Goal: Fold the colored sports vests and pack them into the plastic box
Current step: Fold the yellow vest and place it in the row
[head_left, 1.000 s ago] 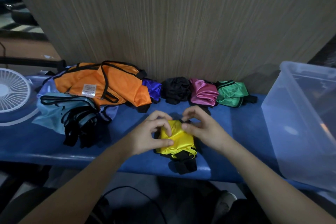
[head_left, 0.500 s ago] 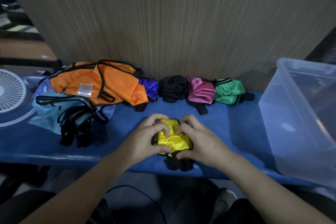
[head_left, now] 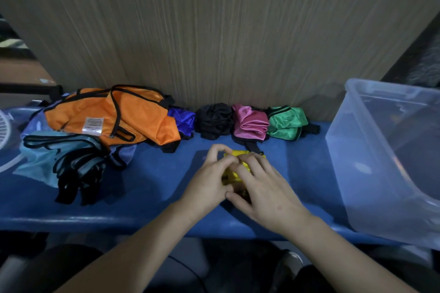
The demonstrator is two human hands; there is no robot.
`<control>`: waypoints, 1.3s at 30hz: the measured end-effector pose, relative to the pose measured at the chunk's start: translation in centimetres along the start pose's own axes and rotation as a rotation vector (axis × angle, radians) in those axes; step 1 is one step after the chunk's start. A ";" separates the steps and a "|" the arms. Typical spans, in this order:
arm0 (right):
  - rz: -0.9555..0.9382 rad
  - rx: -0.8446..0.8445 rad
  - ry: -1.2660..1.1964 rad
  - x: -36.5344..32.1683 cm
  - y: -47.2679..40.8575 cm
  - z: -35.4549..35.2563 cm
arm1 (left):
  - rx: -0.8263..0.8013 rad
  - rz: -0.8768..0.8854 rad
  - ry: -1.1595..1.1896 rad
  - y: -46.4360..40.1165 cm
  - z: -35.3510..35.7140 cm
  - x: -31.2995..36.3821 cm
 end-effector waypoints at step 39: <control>0.219 0.302 0.180 8.2 0.0 -4.7 | -0.020 0.047 -0.338 0.6 -3.2 -1.5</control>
Point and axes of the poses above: each hand's wrist, its own y-axis away from the middle knuckle, its own z-axis out of the palm, x = y × z, the point moved 8 cm from there along -y, towards the middle knuckle, and after that the axes turned 9 degrees about -y, right-handed, at the moved point
